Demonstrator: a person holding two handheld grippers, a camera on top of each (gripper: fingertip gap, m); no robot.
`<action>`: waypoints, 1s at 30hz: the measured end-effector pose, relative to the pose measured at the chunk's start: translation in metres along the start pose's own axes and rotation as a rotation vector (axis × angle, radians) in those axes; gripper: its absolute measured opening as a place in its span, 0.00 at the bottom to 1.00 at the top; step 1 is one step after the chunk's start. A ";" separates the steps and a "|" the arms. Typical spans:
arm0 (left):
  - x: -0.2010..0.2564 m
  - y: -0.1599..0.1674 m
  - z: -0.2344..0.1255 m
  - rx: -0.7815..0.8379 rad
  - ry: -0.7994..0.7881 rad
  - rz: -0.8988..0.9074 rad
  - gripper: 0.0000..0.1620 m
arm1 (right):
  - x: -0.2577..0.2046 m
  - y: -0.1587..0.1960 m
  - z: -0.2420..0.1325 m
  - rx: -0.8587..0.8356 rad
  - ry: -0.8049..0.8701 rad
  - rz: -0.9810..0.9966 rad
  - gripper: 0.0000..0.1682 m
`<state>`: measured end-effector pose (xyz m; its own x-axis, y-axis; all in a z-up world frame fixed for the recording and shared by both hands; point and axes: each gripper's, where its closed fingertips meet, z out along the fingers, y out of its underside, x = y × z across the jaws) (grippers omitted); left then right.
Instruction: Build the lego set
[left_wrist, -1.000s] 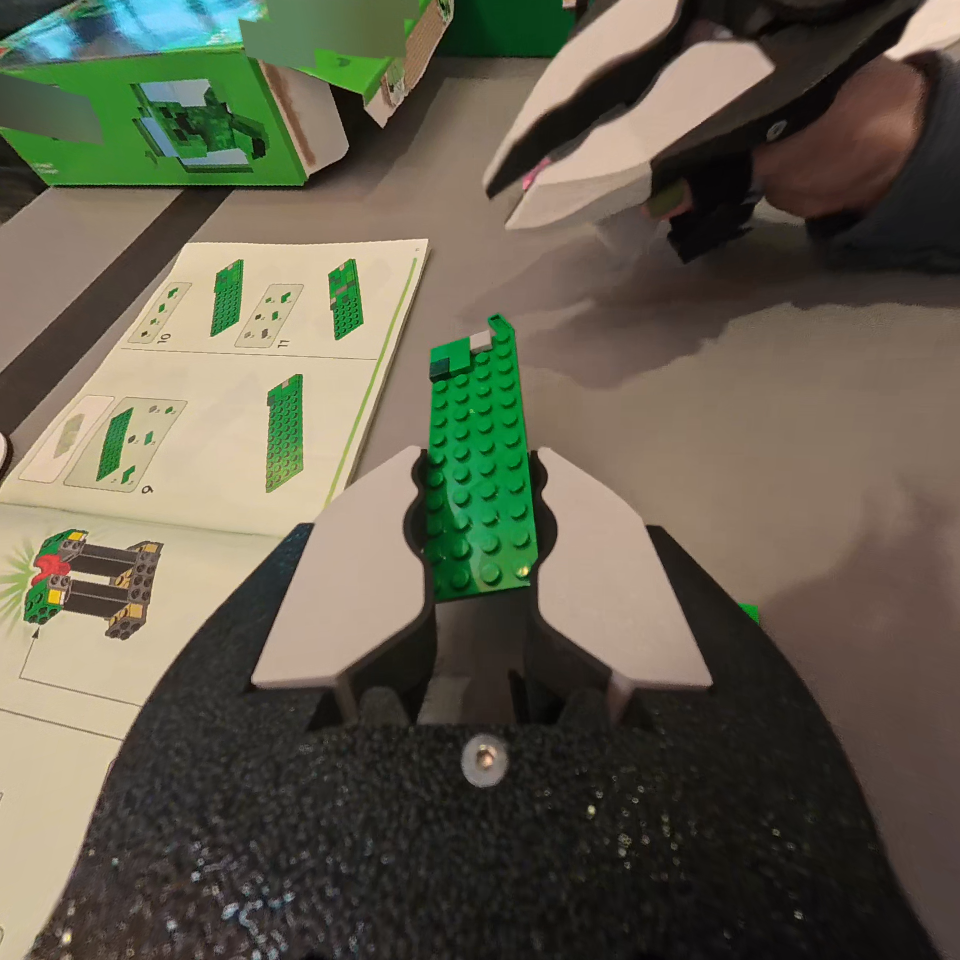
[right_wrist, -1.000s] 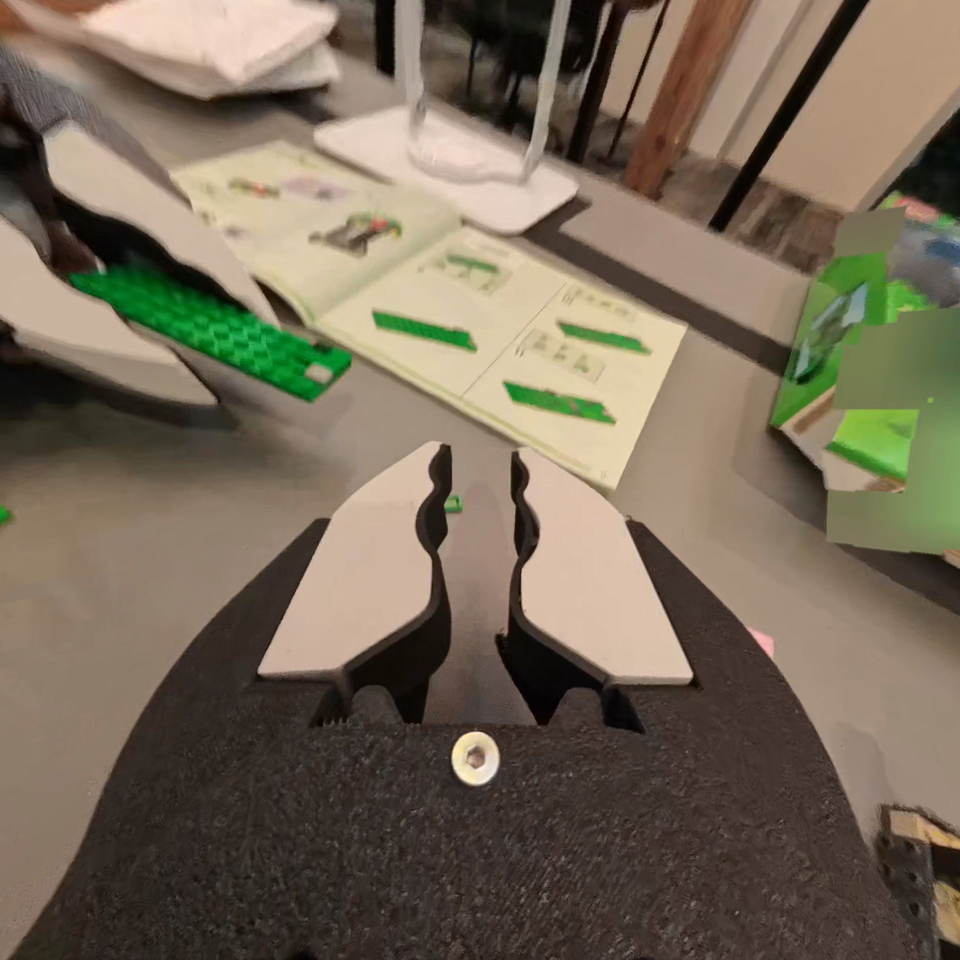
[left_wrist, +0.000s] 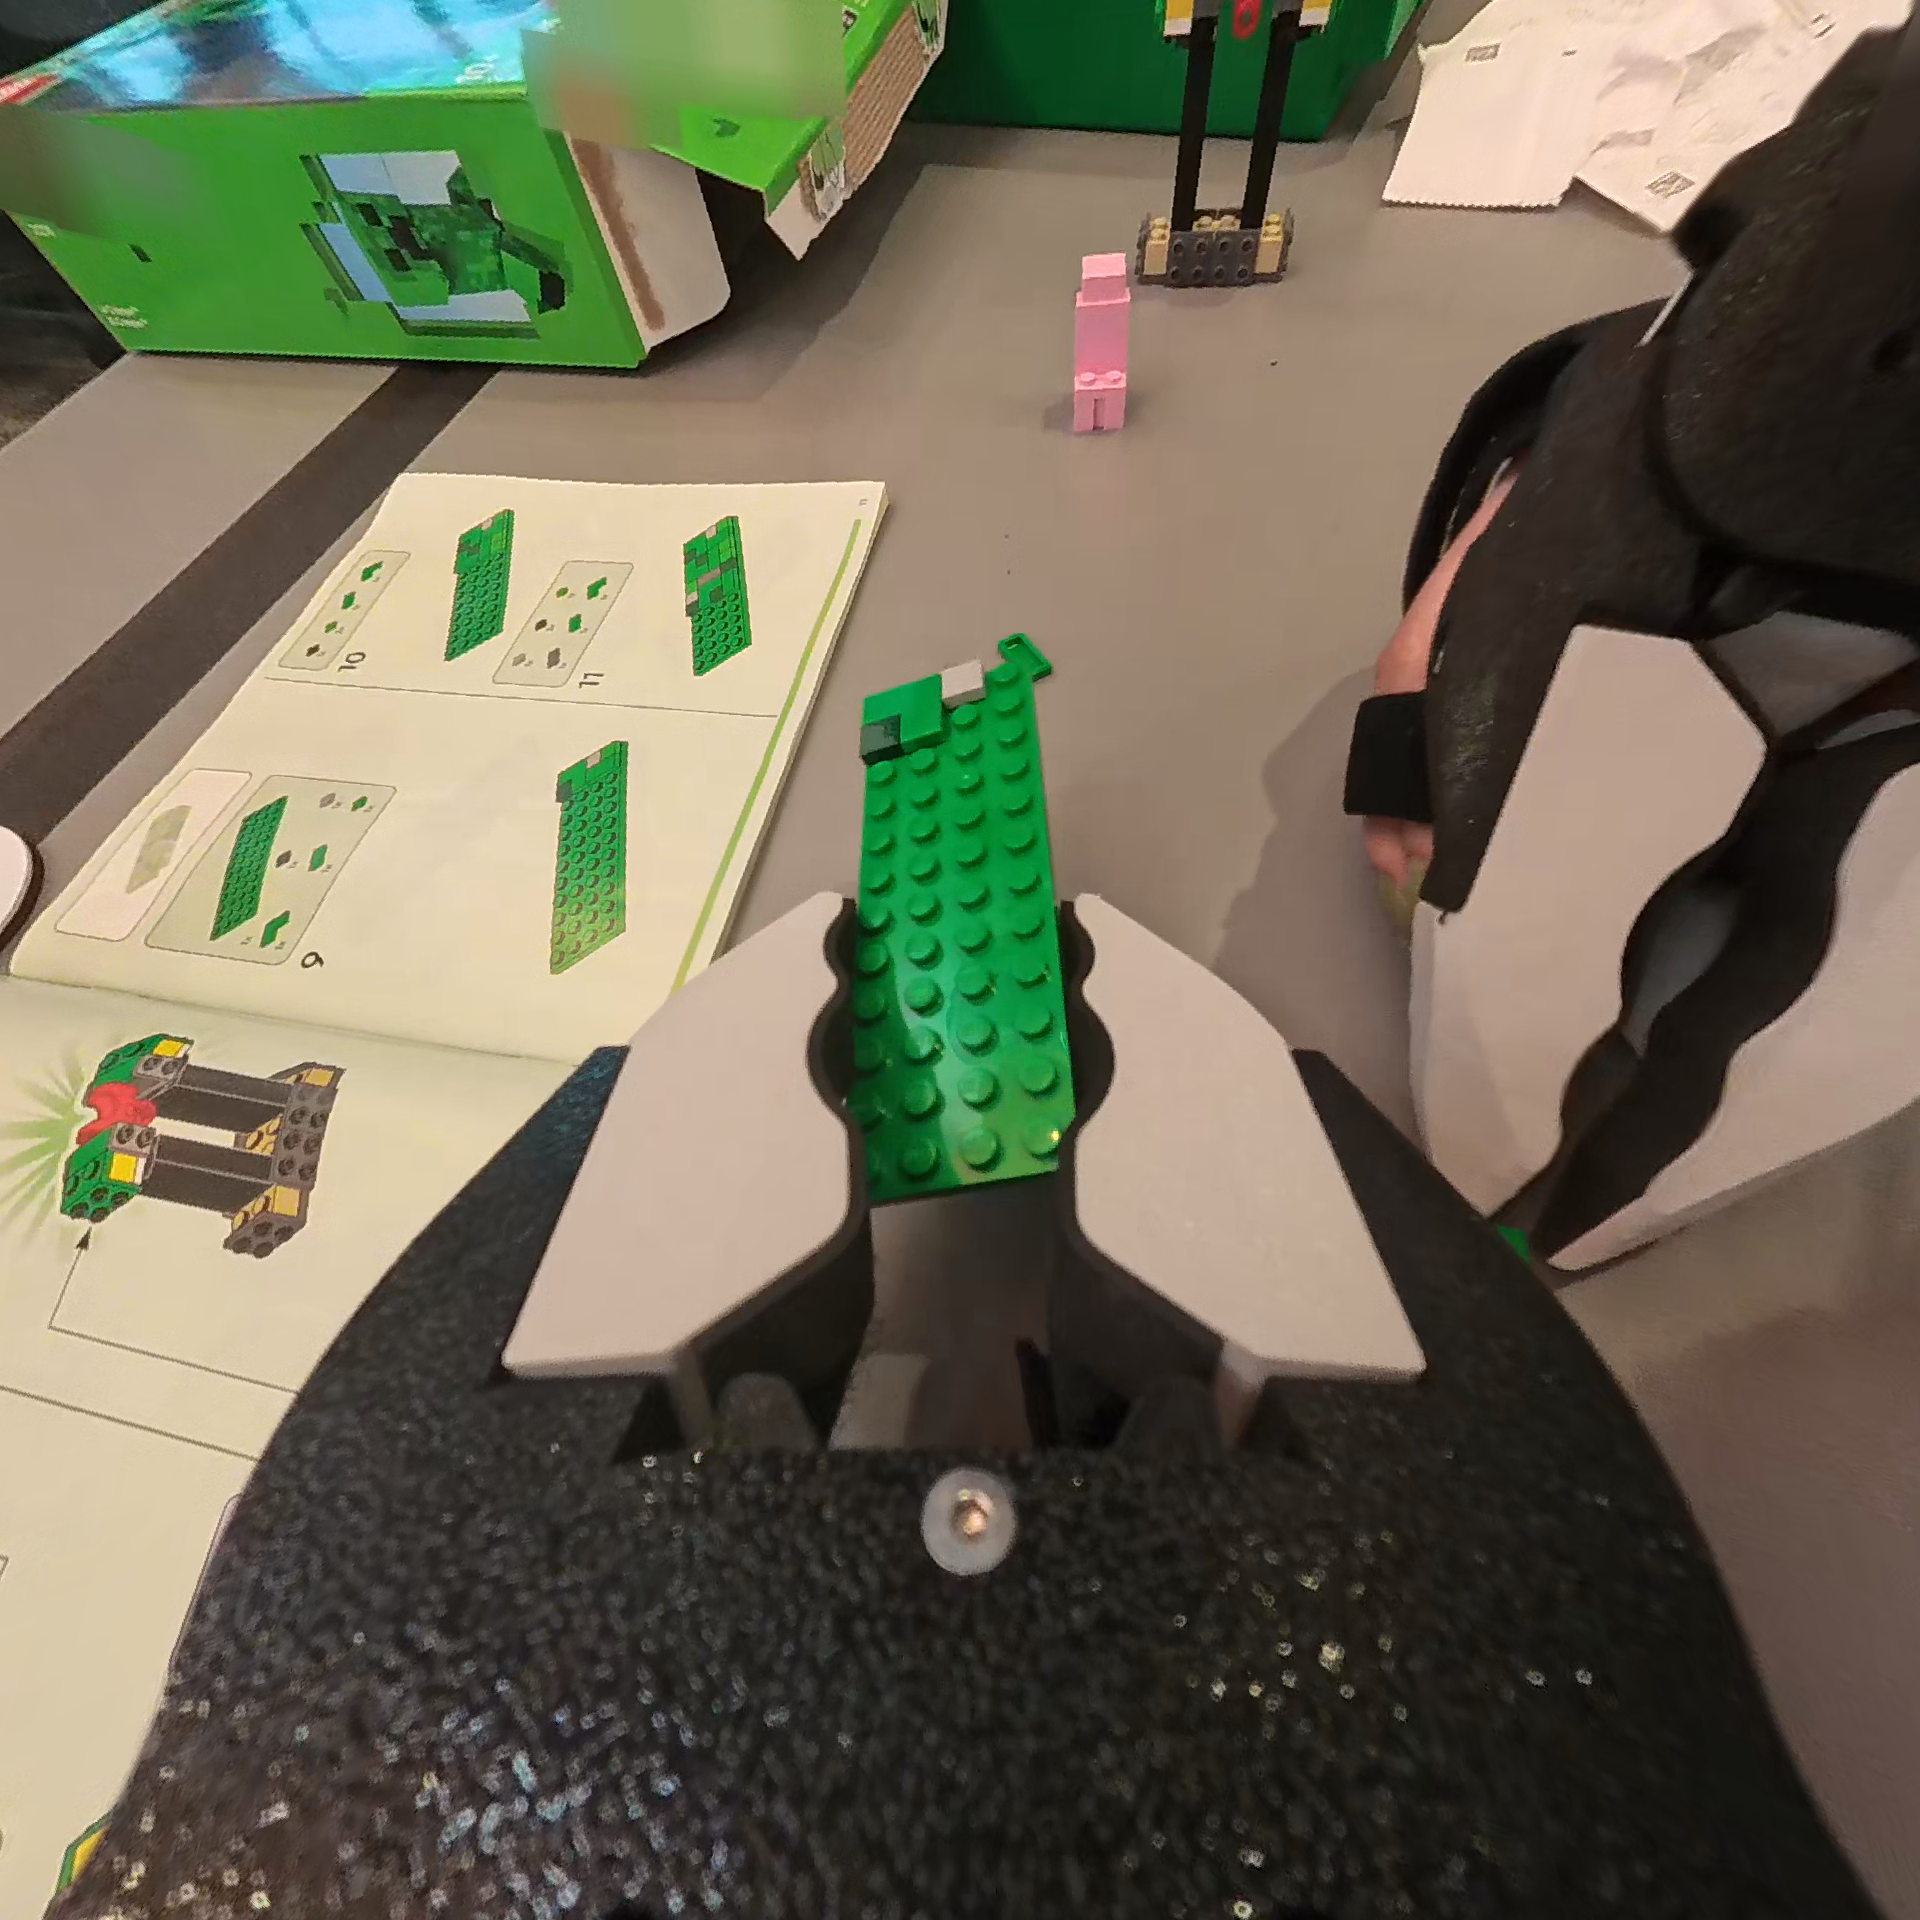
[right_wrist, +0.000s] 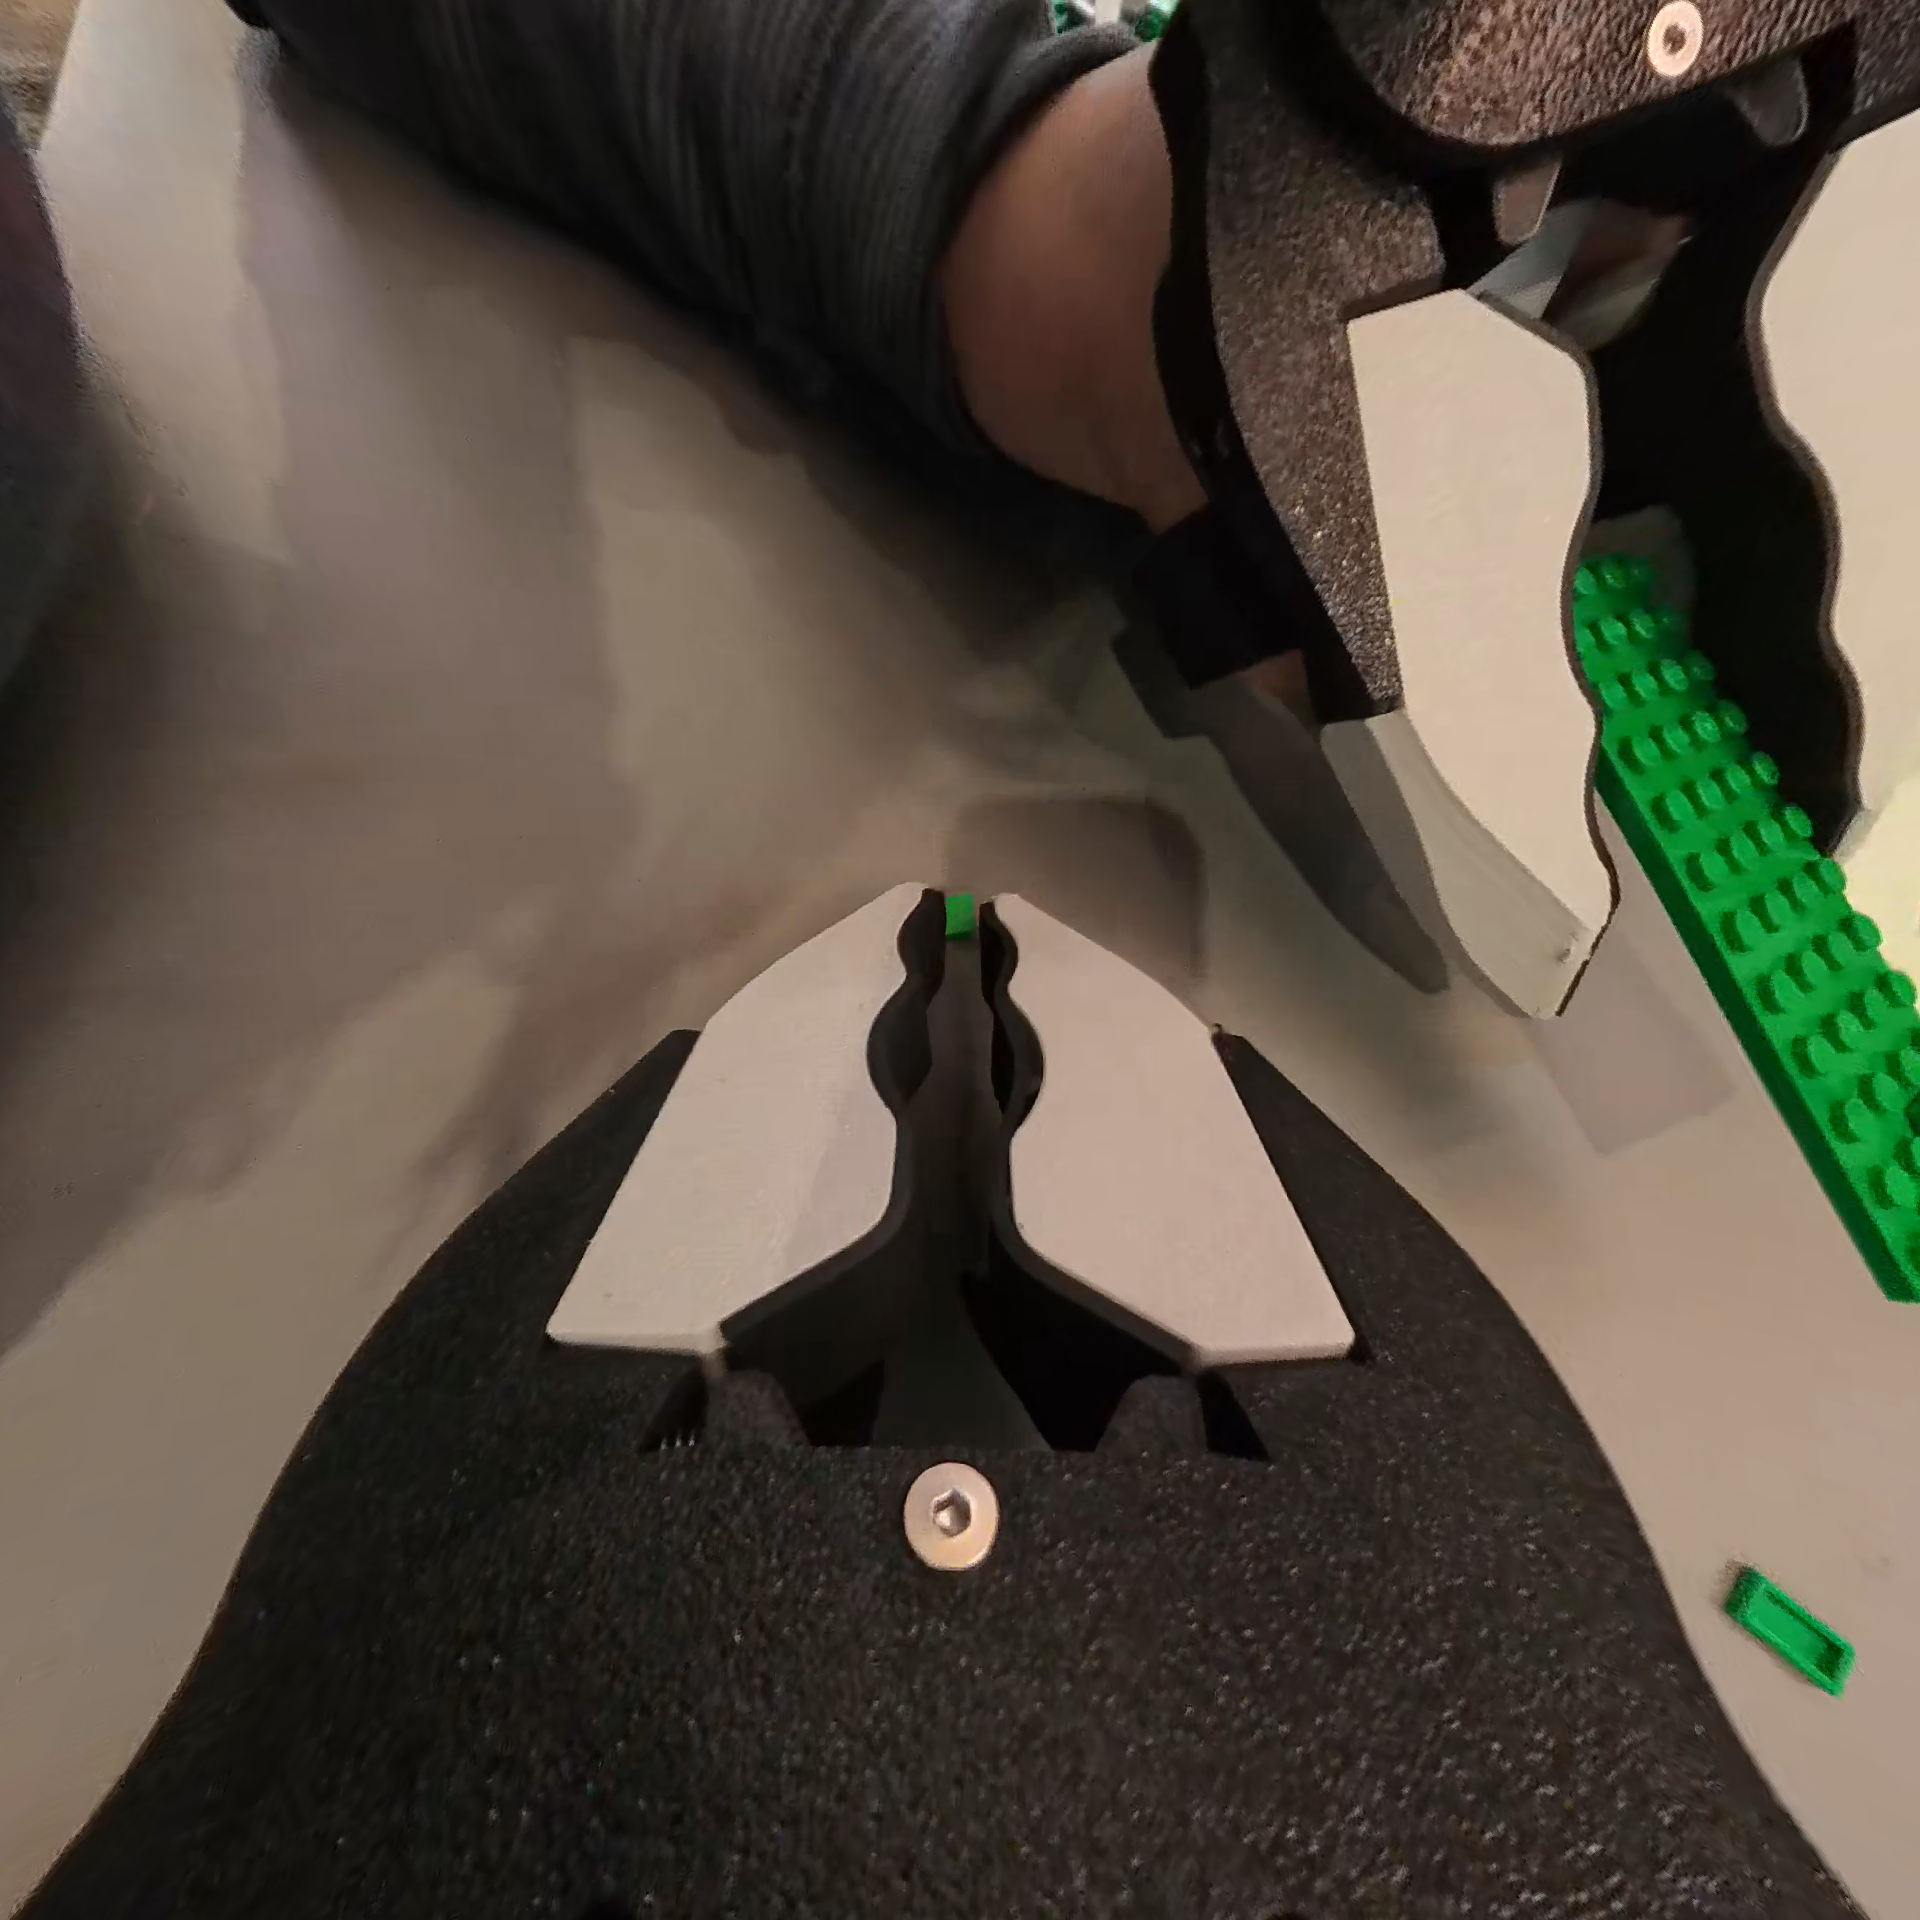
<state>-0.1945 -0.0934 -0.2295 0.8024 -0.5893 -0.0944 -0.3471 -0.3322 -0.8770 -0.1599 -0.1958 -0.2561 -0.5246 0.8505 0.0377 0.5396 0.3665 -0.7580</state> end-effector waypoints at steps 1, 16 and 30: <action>0.000 0.000 0.000 -0.001 0.000 0.001 0.22 | -0.001 0.000 0.000 -0.003 -0.010 0.008 0.02; 0.001 0.002 0.001 -0.015 -0.002 0.015 0.22 | 0.000 -0.001 0.003 -0.009 0.000 0.002 0.00; 0.001 0.002 0.002 -0.023 -0.003 0.020 0.22 | -0.003 0.001 0.007 -0.089 0.032 0.044 0.08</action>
<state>-0.1935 -0.0936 -0.2326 0.7967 -0.5937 -0.1131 -0.3740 -0.3373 -0.8639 -0.1624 -0.2003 -0.2615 -0.4785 0.8777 0.0271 0.6192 0.3592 -0.6983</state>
